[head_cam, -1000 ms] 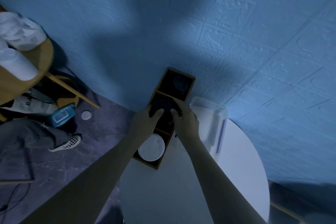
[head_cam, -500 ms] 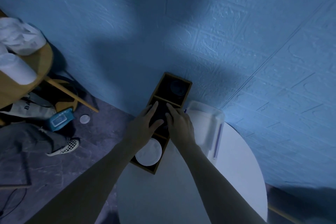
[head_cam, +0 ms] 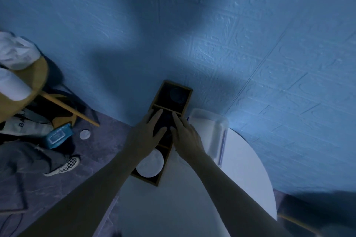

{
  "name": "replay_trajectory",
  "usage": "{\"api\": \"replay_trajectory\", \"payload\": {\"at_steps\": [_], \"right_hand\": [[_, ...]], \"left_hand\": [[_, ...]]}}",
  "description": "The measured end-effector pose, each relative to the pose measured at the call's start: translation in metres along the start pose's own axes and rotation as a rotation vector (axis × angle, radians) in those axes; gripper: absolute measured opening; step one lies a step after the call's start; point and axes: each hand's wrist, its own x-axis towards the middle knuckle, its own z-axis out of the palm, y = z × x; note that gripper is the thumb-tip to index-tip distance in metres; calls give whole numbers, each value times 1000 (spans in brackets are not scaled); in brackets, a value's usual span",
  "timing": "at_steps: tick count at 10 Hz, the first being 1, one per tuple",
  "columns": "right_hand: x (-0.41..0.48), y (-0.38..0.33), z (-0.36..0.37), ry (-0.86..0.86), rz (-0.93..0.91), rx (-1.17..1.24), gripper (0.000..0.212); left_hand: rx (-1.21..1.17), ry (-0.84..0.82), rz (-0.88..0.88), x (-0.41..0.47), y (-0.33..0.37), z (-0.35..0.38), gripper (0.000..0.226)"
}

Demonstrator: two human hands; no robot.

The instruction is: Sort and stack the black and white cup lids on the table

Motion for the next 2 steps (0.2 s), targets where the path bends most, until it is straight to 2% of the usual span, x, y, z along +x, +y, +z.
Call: {"api": "replay_trajectory", "payload": {"at_steps": [2], "right_hand": [[-26,12,-18,-27,-3,-14,57]], "left_hand": [[228,174,198,-4,28,3,55]]}}
